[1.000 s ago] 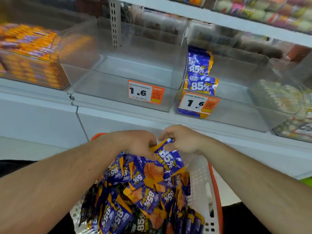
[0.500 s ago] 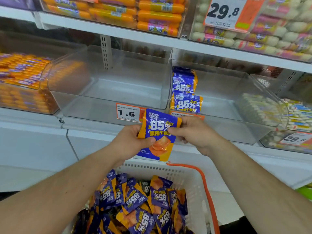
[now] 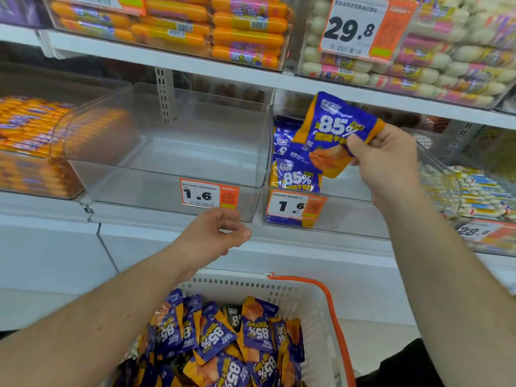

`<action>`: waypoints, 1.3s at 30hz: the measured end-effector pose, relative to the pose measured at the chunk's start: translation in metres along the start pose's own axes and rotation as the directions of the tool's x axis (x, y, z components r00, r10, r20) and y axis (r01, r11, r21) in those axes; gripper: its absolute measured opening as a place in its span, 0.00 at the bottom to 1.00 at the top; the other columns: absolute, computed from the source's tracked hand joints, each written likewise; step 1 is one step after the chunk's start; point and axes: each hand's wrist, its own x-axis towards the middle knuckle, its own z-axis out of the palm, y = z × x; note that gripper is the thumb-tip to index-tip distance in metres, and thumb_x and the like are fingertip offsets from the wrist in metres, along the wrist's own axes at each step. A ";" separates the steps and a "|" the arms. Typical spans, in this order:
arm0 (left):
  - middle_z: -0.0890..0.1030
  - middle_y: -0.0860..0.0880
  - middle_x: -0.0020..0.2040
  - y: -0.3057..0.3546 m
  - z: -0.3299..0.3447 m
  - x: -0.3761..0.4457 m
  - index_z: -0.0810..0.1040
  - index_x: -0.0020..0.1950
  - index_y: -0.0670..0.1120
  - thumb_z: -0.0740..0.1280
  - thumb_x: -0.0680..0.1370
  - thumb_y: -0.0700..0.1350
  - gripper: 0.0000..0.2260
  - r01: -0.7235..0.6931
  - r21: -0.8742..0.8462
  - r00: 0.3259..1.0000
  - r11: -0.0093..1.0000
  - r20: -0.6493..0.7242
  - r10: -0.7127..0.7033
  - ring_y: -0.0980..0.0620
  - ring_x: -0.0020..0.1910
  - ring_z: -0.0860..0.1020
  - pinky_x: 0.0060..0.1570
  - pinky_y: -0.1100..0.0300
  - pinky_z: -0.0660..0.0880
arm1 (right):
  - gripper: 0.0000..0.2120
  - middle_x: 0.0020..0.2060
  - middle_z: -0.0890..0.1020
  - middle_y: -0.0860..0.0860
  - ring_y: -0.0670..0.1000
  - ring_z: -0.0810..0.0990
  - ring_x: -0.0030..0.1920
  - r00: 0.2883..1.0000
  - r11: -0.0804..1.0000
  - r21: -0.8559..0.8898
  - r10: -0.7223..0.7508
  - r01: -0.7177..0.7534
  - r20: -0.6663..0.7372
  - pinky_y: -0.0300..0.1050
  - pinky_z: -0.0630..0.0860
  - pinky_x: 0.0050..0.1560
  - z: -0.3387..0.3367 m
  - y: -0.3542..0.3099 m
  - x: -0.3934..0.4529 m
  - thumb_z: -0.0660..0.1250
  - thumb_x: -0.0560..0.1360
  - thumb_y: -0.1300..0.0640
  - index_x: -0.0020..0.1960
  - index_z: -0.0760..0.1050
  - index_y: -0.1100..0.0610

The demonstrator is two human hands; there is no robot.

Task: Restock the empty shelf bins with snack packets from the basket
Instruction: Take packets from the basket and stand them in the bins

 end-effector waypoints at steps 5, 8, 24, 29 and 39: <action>0.83 0.54 0.52 -0.003 0.000 -0.001 0.73 0.62 0.54 0.72 0.75 0.48 0.17 0.054 0.063 0.998 0.997 0.040 -0.056 0.54 0.49 0.83 0.52 0.57 0.77 | 0.10 0.39 0.86 0.50 0.49 0.85 0.40 0.986 0.948 -0.294 0.150 -0.125 0.067 0.54 0.82 0.46 0.013 0.051 0.009 0.69 0.75 0.63 0.38 0.79 0.50; 0.82 0.56 0.52 -0.002 0.002 -0.004 0.73 0.62 0.54 0.72 0.76 0.49 0.17 0.074 0.105 0.994 0.992 0.068 -0.082 0.58 0.46 0.82 0.45 0.63 0.75 | 0.11 0.42 0.85 0.53 0.53 0.83 0.43 0.966 0.865 -0.487 0.216 -0.121 0.142 0.49 0.80 0.46 0.028 0.063 0.005 0.66 0.77 0.60 0.36 0.75 0.52; 0.79 0.55 0.58 -0.024 -0.008 -0.006 0.74 0.66 0.49 0.73 0.75 0.51 0.21 0.086 0.499 0.931 0.863 0.269 -0.248 0.58 0.53 0.78 0.46 0.66 0.71 | 0.11 0.47 0.78 0.57 0.57 0.73 0.50 0.810 0.549 -0.693 -0.579 0.468 0.088 0.49 0.63 0.49 0.058 0.074 -0.058 0.65 0.68 0.57 0.48 0.78 0.58; 0.74 0.53 0.67 -0.029 -0.008 -0.009 0.68 0.71 0.49 0.71 0.74 0.58 0.29 -0.077 0.819 0.844 0.568 0.357 -0.400 0.51 0.64 0.73 0.66 0.53 0.70 | 0.06 0.47 0.78 0.55 0.57 0.77 0.47 0.804 0.762 -0.544 0.054 0.350 0.592 0.50 0.75 0.47 0.096 0.131 -0.124 0.64 0.74 0.62 0.50 0.78 0.59; 0.69 0.50 0.72 -0.030 -0.008 -0.007 0.65 0.74 0.47 0.68 0.77 0.56 0.29 -0.159 0.871 0.826 0.466 0.376 -0.421 0.48 0.69 0.69 0.67 0.54 0.67 | 0.24 0.46 0.76 0.53 0.54 0.77 0.44 0.334 0.495 -0.749 0.684 0.441 0.648 0.53 0.76 0.42 0.126 0.222 -0.262 0.66 0.71 0.34 0.51 0.73 0.55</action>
